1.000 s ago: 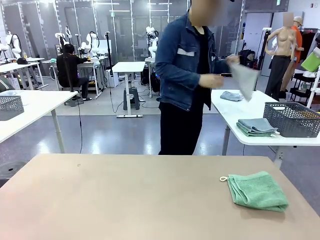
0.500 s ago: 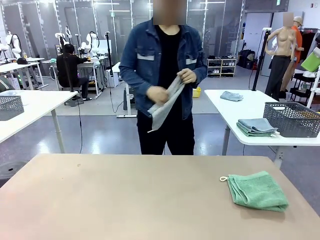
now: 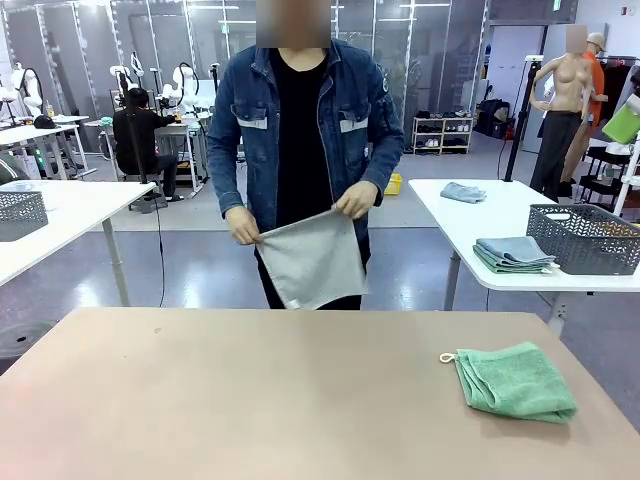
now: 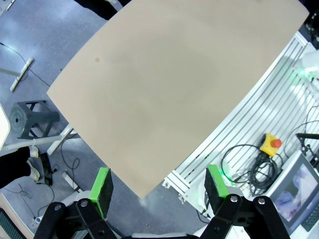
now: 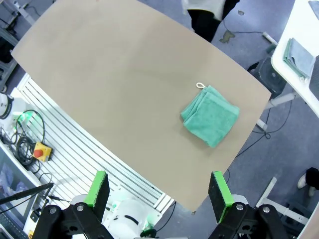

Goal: Fold the towels and place them in the basket.
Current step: When a person lays out a Towel with hook on the table, fold it in half twice.

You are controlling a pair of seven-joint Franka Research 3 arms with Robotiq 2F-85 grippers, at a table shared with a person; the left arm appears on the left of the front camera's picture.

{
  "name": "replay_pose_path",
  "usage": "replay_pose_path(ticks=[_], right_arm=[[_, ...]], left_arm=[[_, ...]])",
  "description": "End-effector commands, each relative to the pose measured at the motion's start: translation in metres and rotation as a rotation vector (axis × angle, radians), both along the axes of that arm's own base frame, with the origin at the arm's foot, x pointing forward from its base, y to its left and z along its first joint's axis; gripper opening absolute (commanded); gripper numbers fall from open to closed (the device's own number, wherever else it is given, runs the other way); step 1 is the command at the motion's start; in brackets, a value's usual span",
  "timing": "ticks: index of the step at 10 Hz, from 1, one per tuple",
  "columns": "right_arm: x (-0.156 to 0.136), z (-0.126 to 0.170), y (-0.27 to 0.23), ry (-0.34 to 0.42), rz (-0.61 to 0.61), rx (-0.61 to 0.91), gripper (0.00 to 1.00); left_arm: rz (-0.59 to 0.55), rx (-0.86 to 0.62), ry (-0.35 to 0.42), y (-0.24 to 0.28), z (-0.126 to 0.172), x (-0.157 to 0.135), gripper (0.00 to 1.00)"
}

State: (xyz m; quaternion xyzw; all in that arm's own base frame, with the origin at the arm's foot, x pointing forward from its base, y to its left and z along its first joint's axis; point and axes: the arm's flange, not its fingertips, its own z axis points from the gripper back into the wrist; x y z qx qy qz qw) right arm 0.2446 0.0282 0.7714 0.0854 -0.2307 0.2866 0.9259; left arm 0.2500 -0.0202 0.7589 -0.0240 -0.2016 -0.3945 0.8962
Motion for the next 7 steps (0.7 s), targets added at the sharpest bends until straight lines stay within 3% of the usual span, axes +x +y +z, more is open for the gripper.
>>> replay_pose_path(ticks=[1, 7], right_arm=[[-0.0017, 0.0009, 0.0001, -0.002, -0.004, 0.006, 1.00], [-0.0017, 0.0009, 0.0001, -0.002, -0.004, 0.006, 1.00]], left_arm=[[0.000, -0.001, -0.001, -0.0009, 0.0005, -0.0009, 0.93], [0.000, -0.001, -0.001, -0.0009, 0.0005, -0.0009, 0.93]])
